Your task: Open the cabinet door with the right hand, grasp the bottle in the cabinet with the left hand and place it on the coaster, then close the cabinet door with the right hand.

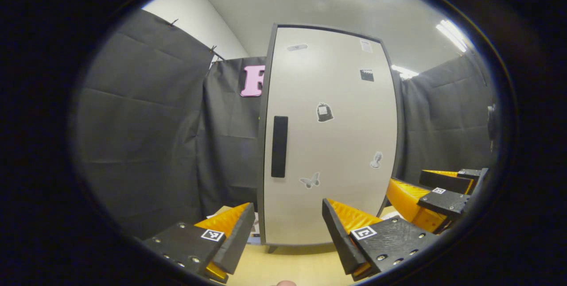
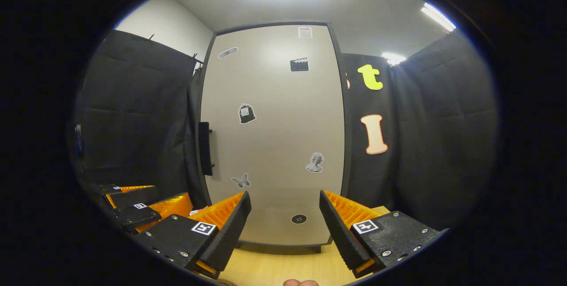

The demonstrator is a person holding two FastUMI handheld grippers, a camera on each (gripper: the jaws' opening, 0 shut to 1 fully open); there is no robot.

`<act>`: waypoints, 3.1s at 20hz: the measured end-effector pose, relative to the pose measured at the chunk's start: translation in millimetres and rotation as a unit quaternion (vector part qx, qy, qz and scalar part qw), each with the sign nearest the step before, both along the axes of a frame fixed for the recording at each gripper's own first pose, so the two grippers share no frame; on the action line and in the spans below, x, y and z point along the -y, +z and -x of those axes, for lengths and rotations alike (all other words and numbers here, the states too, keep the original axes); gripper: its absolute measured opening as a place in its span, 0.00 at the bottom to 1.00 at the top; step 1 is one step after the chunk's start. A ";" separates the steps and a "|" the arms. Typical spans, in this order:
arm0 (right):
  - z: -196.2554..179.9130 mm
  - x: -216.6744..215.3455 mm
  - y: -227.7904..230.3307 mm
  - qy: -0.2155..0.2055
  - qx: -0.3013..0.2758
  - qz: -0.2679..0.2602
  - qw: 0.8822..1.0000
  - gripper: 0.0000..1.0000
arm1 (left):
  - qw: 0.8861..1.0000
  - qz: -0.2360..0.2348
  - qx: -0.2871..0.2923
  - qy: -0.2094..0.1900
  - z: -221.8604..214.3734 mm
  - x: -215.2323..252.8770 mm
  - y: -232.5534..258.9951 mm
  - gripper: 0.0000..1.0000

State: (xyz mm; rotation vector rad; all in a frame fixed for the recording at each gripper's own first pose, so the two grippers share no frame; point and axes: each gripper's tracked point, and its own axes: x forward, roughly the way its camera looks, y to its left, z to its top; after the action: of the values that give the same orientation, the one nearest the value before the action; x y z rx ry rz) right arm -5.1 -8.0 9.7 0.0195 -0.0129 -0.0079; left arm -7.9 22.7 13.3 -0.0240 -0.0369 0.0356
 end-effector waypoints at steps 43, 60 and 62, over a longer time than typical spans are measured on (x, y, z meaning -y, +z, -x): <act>-103.8 -103.2 42.3 0.056 0.037 0.032 0.997 0.96 | 0.997 -0.047 -0.007 0.060 74.3 -111.2 -34.6 0.88; -180.3 -190.9 32.6 0.059 0.013 0.075 0.995 0.81 | 0.994 -0.022 -0.070 0.075 121.6 -141.3 -103.5 0.94; -183.0 -200.7 41.7 0.076 0.023 0.063 0.995 0.61 | 0.994 -0.008 -0.072 0.076 118.9 -141.3 -106.3 0.88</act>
State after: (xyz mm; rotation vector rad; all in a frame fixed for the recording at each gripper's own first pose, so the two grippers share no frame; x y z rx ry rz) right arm 177.9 192.7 51.4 -0.1059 -0.0580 0.1446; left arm -126.7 164.0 -93.0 -0.0028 0.1046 0.1894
